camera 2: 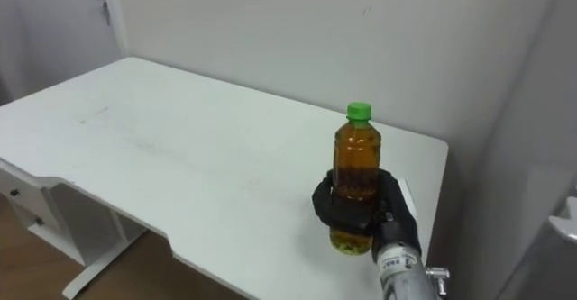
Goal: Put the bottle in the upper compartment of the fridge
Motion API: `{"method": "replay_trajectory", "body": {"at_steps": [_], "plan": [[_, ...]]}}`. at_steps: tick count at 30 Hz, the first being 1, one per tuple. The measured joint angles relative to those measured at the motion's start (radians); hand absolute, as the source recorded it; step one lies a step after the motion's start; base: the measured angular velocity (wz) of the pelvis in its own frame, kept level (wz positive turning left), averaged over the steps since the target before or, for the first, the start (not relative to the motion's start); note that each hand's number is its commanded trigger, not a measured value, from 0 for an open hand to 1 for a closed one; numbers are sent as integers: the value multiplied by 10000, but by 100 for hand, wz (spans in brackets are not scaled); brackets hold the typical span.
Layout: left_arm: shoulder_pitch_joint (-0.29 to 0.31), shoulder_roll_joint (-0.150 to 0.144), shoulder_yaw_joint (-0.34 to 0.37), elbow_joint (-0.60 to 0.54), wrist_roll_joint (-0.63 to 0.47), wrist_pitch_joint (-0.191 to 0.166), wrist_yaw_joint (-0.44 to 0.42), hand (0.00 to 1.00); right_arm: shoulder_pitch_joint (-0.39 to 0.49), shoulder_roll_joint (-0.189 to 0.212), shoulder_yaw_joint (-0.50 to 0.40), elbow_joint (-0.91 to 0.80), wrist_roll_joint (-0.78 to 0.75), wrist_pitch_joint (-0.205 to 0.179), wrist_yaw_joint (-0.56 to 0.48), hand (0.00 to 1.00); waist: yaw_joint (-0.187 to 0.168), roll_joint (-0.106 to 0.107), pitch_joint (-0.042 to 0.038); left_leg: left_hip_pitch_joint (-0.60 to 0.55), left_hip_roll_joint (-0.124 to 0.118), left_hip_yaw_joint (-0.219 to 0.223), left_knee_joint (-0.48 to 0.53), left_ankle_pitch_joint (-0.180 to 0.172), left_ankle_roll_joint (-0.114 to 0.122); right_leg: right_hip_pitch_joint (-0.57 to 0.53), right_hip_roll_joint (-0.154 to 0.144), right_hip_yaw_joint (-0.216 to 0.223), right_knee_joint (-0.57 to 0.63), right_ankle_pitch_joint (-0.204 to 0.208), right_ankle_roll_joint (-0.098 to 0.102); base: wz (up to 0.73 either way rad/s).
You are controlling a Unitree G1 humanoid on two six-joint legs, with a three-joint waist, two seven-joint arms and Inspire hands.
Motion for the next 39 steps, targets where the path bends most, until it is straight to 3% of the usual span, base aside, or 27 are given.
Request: {"method": "replay_trajectory", "body": {"at_steps": [6, 11, 17, 25, 28, 33, 39], "plan": [[110, -15, 264, -24, 424, -27, -1, 0, 264, -240, -337, -1262, -334, 1, 220, 100, -348, 48, -42, 499, 51, 254, -278, 2, -12, 321, 100, 303, -34, 2, -2, -13], [120, -51, 264, -4, 446, -26, -11, 0, 535, -269, -698, -2428, -306, 0, 590, 100, -733, 97, -24, 712, 109, 508, -416, 9, -16, 334, 157, 672, -34, 56, -15, -17], [50, -90, 271, 91, 689, -28, -108, 0, 535, -285, -1167, -3634, -353, 107, 870, 100, -1172, 171, -25, 845, 102, 596, -510, 9, -14, 366, 160, 761, -71, 76, 1, -5], [98, -98, 458, 303, 888, -52, 7, 0, 534, -553, -2018, -4869, -260, 106, 1053, 100, -1386, 168, -49, 1359, 115, 790, -829, 26, -17, 682, 189, 855, -217, 74, 16, -4], [98, -98, 500, 325, 884, -67, -15, 0, 534, -553, -2400, -5061, -264, 107, 1030, 100, -1446, 91, -12, 1478, 123, 883, -868, 25, -17, 738, 195, 960, -244, 73, 17, -7], [95, -97, 1088, 377, 885, -112, -221, 0, 537, -561, -2907, -5309, -468, 108, 1066, 100, -1562, 26, -26, 1499, 198, 1098, -930, 6, -27, 740, 253, 1010, -373, 136, 48, -12], [-29, -100, 1137, 697, 882, -185, -243, 0, 544, -571, -3164, -5991, -661, 101, 1190, 100, -1801, 62, -40, 1529, 297, 1407, -939, -13, -60, 586, 361, 1489, -372, 193, -11, -18]]}}
